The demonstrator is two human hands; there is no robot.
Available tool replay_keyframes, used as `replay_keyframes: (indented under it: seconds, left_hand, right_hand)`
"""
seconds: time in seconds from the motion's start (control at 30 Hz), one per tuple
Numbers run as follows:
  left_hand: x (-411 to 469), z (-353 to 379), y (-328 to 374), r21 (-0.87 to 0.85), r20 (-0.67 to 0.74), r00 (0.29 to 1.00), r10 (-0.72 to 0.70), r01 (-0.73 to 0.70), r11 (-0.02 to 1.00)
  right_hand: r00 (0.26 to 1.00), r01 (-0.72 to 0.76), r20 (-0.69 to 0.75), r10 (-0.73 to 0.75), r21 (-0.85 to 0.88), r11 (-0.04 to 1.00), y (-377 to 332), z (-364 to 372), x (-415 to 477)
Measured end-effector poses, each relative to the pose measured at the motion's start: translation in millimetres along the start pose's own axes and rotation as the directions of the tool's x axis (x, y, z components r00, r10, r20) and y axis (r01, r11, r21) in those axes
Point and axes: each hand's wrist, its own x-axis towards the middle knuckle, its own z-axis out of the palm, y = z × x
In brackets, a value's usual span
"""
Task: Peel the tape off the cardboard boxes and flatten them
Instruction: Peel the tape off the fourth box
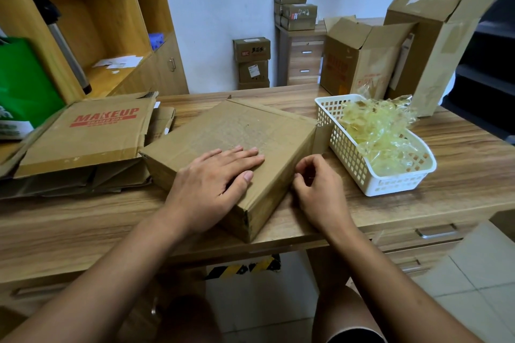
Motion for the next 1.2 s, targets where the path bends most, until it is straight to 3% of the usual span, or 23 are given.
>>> replay_keyframes:
  seconds: [0.17,0.37,0.57,0.8,1.2]
  left_hand:
    - [-0.5,-0.3,1.3,0.004,-0.003,1.0,-0.001,0.001,1.0]
    - [-0.2,1.3,-0.2,-0.004,-0.012,1.0,0.003,-0.003,1.0]
    - [1.2,0.6,1.2,-0.004,-0.011,1.0,0.003,-0.003,1.0]
    - [0.0,-0.2,1.0,0.012,0.001,1.0,-0.005,0.005,1.0]
    - [-0.2,-0.7,3.2,-0.008,-0.001,1.0,0.002,-0.002,1.0]
  right_hand:
    - [0.999,0.009,0.04,-0.01,0.026,1.0,-4.5,-1.8,-11.3]
    - [0.99,-0.079,0.124,0.06,0.154,0.985,-4.3,-6.6,-33.9]
    - [0.976,-0.098,0.205,0.079,0.085,0.992,-8.0,-10.2,-31.5]
    - [0.997,0.081,0.022,-0.08,-0.055,0.995,-4.4,-11.6,-39.4]
    - [0.974,0.227,0.016,-0.226,-0.047,0.973,-19.0,-6.3,-80.1]
